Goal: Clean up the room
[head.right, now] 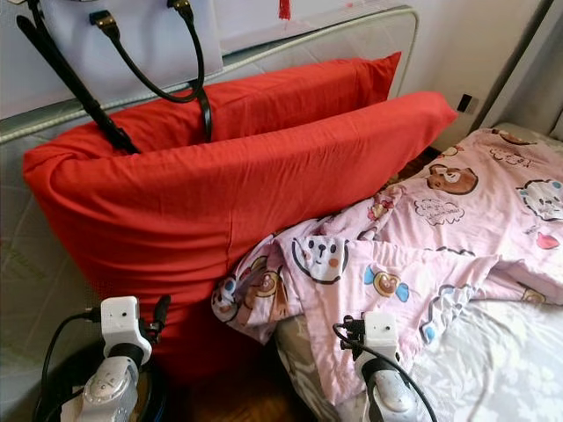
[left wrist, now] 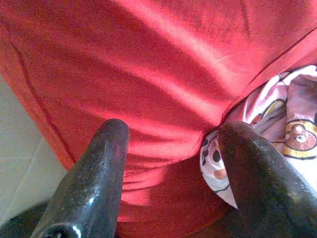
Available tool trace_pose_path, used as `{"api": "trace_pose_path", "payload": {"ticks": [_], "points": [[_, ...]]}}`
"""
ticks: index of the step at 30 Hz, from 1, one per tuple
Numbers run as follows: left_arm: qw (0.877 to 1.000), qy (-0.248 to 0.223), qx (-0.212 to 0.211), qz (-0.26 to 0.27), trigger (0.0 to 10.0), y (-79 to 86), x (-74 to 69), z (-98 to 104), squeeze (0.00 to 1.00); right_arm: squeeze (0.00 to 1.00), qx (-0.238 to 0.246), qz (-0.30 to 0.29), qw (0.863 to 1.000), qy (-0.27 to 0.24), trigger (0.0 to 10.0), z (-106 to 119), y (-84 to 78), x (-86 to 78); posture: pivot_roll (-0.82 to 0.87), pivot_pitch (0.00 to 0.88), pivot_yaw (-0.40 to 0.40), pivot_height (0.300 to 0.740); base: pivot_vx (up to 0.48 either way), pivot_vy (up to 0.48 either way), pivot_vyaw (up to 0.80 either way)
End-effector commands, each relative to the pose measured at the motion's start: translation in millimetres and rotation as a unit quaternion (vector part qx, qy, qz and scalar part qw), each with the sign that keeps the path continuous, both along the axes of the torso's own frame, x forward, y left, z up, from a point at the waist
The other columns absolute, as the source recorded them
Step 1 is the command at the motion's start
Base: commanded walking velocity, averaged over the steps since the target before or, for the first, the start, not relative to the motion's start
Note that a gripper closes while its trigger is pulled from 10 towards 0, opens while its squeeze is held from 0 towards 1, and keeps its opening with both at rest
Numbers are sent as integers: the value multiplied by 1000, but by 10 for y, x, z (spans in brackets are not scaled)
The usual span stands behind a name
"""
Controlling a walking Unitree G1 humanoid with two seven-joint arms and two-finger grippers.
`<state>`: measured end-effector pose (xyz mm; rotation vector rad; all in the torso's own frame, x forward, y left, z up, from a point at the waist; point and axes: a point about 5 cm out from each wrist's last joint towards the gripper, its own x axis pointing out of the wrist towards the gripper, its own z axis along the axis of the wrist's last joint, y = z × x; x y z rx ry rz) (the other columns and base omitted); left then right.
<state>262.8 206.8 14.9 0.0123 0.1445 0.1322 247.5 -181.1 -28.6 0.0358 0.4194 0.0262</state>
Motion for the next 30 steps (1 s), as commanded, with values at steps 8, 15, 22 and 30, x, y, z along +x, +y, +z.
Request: {"api": "trace_pose_path", "payload": {"ticks": [8,15,22,30], "points": [[1000,7,2,-2,10000,47,-10,12,0,0,18,5,1000,1,10000,2,127,34,-93,152,38,655,0,0,0],[1000,4,5,-5,10000,46,15,42,0,0,11,23,1000,18,10000,-28,215,28,-77,162,41,655,0,0,0],[1000,1,5,-8,10000,34,55,78,0,0,1,29,999,40,10000,-46,225,48,-51,165,37,637,0,0,0],[1000,-4,9,-3,10000,89,21,99,0,0,4,38,999,30,10000,-21,288,74,-31,186,46,627,0,0,0]]}}
